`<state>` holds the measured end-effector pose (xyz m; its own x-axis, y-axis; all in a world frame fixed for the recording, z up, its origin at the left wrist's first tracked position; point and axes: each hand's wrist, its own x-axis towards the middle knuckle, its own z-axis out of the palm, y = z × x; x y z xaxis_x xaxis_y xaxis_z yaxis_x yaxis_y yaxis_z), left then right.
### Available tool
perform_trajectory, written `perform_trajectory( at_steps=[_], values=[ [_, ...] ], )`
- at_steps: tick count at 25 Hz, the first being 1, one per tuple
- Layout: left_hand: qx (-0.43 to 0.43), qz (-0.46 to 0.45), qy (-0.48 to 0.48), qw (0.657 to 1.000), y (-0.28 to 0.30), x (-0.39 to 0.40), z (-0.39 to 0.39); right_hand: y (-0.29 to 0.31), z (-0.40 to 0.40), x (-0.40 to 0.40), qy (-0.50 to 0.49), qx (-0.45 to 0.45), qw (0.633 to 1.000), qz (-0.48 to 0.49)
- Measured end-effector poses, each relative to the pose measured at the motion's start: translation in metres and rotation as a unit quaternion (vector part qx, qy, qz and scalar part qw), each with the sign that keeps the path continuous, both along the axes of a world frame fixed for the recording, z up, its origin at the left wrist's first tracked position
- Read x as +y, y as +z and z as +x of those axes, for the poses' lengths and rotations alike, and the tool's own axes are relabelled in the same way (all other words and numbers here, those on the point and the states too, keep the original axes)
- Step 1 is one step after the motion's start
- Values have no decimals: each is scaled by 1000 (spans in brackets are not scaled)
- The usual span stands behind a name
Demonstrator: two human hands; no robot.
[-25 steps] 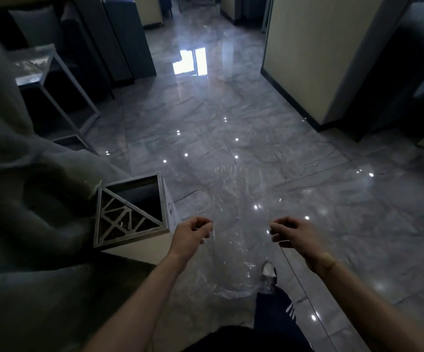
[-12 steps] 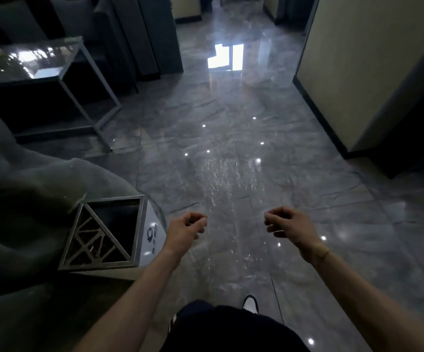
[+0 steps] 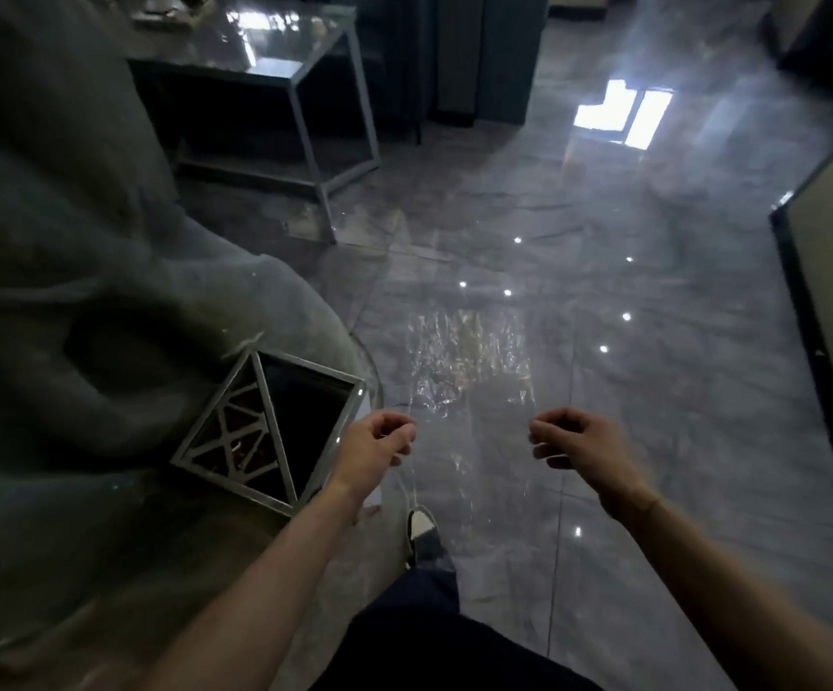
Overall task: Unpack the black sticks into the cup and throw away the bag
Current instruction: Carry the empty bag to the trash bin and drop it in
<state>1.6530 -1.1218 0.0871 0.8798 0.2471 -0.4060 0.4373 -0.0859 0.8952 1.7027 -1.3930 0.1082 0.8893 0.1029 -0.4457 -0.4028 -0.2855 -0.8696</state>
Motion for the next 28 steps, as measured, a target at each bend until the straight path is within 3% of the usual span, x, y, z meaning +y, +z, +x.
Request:
perform_trajectory(
  at_steps=[8,14,22,28],
  values=[
    [15,-26,152,988,-2,74,54,-9,125,105,140,11,990,2],
    [48,-50,255,964,-5,120,48,-16,174,178,245,39,969,10],
    [76,-50,431,898,-21,125,41,-29,231,265,411,49,910,-8],
    [93,-122,578,802,-32,94,61,-44,271,294,533,79,839,-77]
  ],
)
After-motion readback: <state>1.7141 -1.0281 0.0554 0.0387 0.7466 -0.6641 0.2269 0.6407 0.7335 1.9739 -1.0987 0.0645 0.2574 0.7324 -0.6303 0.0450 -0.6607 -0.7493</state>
